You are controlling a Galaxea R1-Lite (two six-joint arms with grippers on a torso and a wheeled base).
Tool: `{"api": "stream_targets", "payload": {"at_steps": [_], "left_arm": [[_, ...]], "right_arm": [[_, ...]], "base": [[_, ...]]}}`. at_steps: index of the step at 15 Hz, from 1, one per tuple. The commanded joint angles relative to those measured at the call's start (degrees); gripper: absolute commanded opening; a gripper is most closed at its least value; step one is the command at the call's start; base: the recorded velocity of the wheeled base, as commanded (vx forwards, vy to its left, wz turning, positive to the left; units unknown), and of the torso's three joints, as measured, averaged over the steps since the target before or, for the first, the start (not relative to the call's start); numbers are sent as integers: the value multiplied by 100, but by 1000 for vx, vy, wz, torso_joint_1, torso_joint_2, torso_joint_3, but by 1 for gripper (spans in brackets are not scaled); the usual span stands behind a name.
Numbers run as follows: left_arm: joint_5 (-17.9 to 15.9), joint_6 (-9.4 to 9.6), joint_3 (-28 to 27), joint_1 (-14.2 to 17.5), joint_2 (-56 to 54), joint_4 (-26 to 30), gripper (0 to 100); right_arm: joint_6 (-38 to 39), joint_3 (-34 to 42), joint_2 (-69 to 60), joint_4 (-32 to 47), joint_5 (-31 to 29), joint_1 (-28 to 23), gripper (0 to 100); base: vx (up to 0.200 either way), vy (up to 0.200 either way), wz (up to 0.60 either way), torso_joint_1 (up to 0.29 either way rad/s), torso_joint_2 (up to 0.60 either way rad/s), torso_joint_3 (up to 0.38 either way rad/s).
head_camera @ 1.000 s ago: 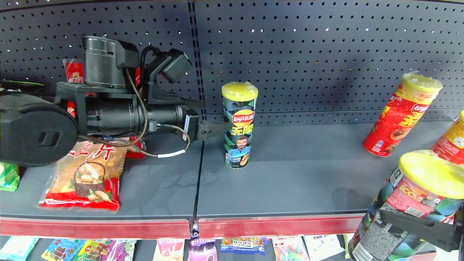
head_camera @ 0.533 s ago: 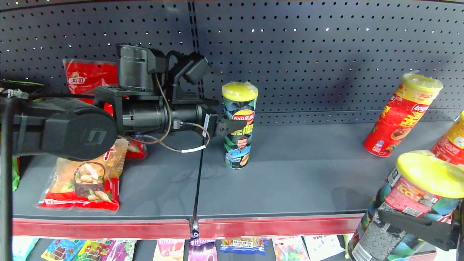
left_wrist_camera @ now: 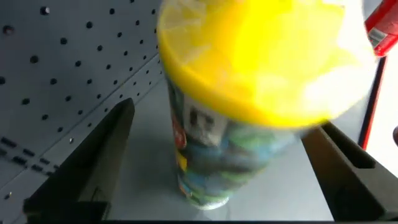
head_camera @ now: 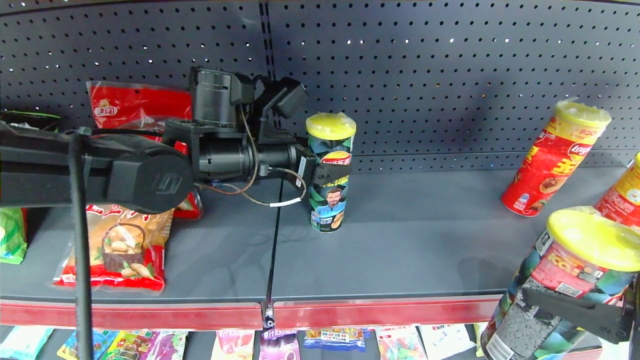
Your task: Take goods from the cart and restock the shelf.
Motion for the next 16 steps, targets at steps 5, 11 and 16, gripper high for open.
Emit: {"api": "stream_targets", "payload": {"at_steps": [5,11,16], "left_arm": [[-29,-7,13,-49,41,-4,0],[-785,-7,795,-14,-688,-4,0],[-1761,116,1657,-23,-1295,-4,0]], "right_arm": [[7,-25,44,-2,3,-12,0],[25,-33,97,-125,3,-12,0],[33,-192,158,-125,3,-3,0]], "base": [[0,0,0,0,0,0],[0,0,0,0,0,0],[0,0,0,0,0,0]]}}
